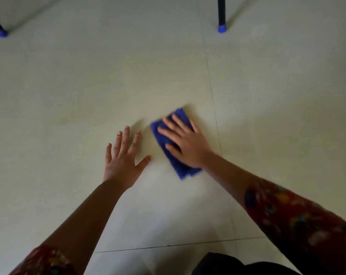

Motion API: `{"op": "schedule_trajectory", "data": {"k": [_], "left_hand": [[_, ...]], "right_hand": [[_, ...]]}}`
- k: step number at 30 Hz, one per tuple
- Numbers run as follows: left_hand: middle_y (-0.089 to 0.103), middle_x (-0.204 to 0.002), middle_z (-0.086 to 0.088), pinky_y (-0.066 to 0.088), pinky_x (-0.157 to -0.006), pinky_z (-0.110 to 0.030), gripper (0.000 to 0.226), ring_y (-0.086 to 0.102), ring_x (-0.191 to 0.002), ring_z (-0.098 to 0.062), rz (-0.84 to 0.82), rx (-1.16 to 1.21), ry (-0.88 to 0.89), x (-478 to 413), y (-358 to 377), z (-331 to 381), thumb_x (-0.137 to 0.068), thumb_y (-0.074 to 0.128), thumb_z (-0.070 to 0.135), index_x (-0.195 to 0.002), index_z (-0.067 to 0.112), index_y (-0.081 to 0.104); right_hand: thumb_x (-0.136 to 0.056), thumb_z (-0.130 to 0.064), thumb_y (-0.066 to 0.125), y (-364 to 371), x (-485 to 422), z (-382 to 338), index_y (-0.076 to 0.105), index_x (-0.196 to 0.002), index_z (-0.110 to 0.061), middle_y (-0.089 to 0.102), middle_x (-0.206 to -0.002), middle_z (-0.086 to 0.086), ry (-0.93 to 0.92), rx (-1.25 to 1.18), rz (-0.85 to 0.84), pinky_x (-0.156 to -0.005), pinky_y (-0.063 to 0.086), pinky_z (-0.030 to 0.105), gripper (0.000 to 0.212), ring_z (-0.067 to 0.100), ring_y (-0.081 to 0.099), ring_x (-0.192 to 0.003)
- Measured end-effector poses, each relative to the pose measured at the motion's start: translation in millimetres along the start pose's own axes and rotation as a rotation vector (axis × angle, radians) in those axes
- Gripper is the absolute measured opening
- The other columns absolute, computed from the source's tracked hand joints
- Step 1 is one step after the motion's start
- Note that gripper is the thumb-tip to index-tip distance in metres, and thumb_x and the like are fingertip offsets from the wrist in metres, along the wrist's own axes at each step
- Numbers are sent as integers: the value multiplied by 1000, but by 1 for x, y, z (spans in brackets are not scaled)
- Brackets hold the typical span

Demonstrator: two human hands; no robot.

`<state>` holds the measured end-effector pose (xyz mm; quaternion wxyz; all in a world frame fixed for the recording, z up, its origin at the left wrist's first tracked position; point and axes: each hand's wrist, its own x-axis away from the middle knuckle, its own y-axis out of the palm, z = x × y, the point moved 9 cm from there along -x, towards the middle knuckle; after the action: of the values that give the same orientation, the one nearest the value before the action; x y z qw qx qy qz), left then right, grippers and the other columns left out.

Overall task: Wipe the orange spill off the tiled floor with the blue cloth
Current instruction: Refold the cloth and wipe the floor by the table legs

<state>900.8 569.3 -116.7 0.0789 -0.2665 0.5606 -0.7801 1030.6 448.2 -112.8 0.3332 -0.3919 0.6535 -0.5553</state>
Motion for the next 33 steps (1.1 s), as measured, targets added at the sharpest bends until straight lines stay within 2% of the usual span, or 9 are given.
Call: {"op": "schedule_trajectory", "data": {"k": [2,6,10,16,19,23,27,30,33], "left_hand": [[-25,-158,7,1,-121,-44,84,-20,-147,-17,-26,-9,1,-1,-6,-10,-88,31,70,-151,35,-14],[-26,-158,8,5,-119,-42,92,-18,-148,-20,-88,-27,31,6,-11,-28,-84,38,72,-151,35,-14],[-26,-157,8,9,-120,-42,94,-15,-148,-17,-104,-92,76,11,-20,-48,-78,29,80,-150,37,-14],[-30,-155,9,9,-121,-41,95,-17,-147,-16,-145,-226,192,8,-31,-68,-64,3,84,-143,40,-27],[-32,-155,10,8,-122,-40,97,-18,-147,-14,-172,-245,197,14,-34,-91,-72,18,86,-143,40,-29],[-35,-154,9,5,-122,-37,102,-22,-145,-14,-212,-224,179,38,-28,-119,-80,39,79,-142,39,-31],[-34,-154,9,7,-121,-37,100,-20,-146,-14,-147,-143,160,48,-29,-144,-65,14,86,-142,40,-31],[-25,-157,11,2,-119,-35,96,-17,-147,-13,-37,20,83,51,-37,-169,-71,16,82,-149,37,-16],[-26,-157,13,-3,-118,-35,89,-21,-146,-10,61,111,-10,61,-40,-200,-76,14,78,-150,37,-14]], "right_hand": [[-93,-50,46,-2,42,4,47,-139,-33,29,-158,0,-19,-5,39,-116,16,47,49,24,22,-147],[-89,-53,43,-21,39,108,59,-128,-32,52,-131,8,509,32,164,-98,31,43,47,32,49,-117],[-87,-55,25,-25,-42,124,52,-138,-29,46,-143,9,768,-116,178,-108,27,51,64,32,39,-132],[-95,-40,36,6,-38,-26,43,-144,-31,40,-152,-6,24,-54,26,-110,28,48,51,19,35,-142],[-95,-42,26,0,-54,36,39,-146,-30,37,-154,-5,179,-29,37,-110,30,53,54,20,32,-143],[-100,-45,18,0,-115,62,13,-155,-29,5,-164,-3,492,-56,-47,-118,8,53,57,20,4,-150],[-96,-45,18,20,-128,-83,26,-152,-27,23,-160,1,-84,60,-91,-112,27,55,59,25,24,-147],[-99,-47,19,29,-99,-108,25,-152,-32,22,-160,-6,-384,158,-188,-113,23,46,55,18,24,-146],[-97,-51,11,14,-146,-63,5,-152,-35,4,-162,-7,98,72,-152,-118,13,51,57,18,7,-150]]}}
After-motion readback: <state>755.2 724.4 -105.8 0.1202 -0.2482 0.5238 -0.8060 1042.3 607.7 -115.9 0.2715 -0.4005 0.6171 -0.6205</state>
